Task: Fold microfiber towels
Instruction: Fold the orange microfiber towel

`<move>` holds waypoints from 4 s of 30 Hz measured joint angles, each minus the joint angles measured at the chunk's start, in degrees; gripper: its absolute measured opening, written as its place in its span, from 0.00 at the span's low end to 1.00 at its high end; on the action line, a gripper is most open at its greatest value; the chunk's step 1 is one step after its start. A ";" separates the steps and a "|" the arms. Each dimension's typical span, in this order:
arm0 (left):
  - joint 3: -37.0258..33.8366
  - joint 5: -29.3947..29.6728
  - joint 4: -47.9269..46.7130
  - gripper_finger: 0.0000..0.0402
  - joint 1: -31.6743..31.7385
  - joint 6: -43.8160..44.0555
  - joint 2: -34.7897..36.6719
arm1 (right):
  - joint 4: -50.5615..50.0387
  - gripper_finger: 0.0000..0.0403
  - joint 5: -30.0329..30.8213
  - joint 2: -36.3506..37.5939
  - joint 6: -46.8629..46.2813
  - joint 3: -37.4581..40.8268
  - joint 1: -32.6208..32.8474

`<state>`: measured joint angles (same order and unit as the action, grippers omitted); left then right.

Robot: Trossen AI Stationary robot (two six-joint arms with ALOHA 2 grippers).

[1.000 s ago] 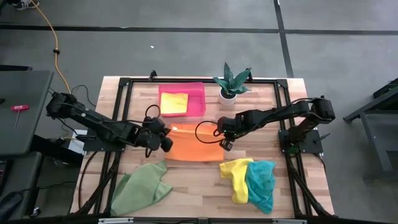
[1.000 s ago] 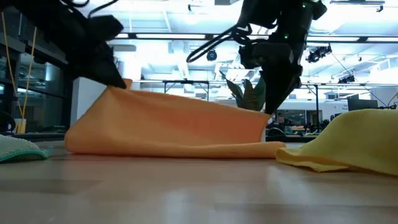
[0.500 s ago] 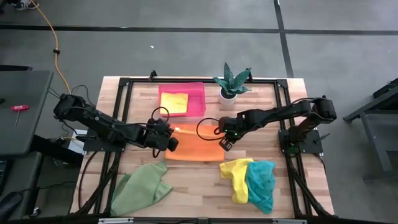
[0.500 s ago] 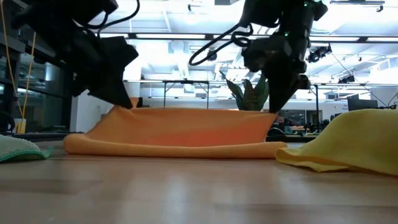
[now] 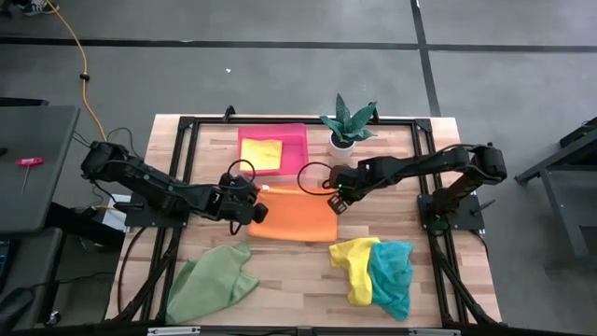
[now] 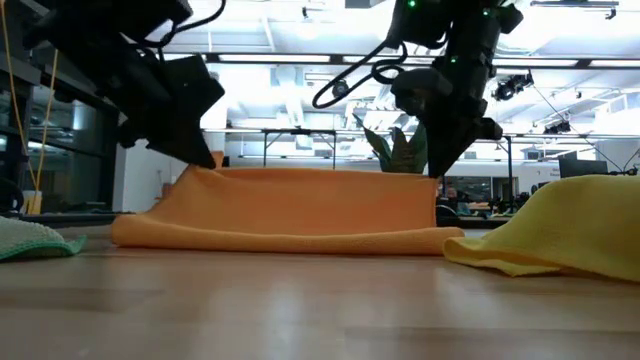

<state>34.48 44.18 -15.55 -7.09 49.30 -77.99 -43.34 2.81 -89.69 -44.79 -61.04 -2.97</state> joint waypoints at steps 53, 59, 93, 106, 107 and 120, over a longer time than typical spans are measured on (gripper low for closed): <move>-0.04 -1.95 -0.39 0.27 6.09 -9.74 -5.02 | 3.80 0.41 10.81 0.03 -3.21 0.04 -1.58; -0.04 -3.82 -2.68 0.38 7.60 -13.86 2.61 | 3.18 0.50 8.59 0.35 2.59 0.04 -2.09; -6.22 -25.72 4.58 0.37 -12.16 -36.99 15.18 | 28.26 0.51 -4.27 4.54 27.74 6.35 15.14; -6.04 -27.34 4.40 0.37 -12.48 -45.01 1.86 | 16.50 0.51 0.01 -2.47 28.36 1.84 15.16; -6.10 -26.71 3.85 0.37 -12.43 -45.02 1.46 | 16.36 0.51 0.42 -2.47 27.81 1.86 15.16; -6.33 -25.65 5.41 0.35 -12.35 -44.85 -4.05 | 14.02 0.51 1.53 -2.47 27.12 1.84 15.13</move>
<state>28.15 18.54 -10.14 -19.44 4.45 -82.05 -29.32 4.34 -92.16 -17.67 -59.20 12.16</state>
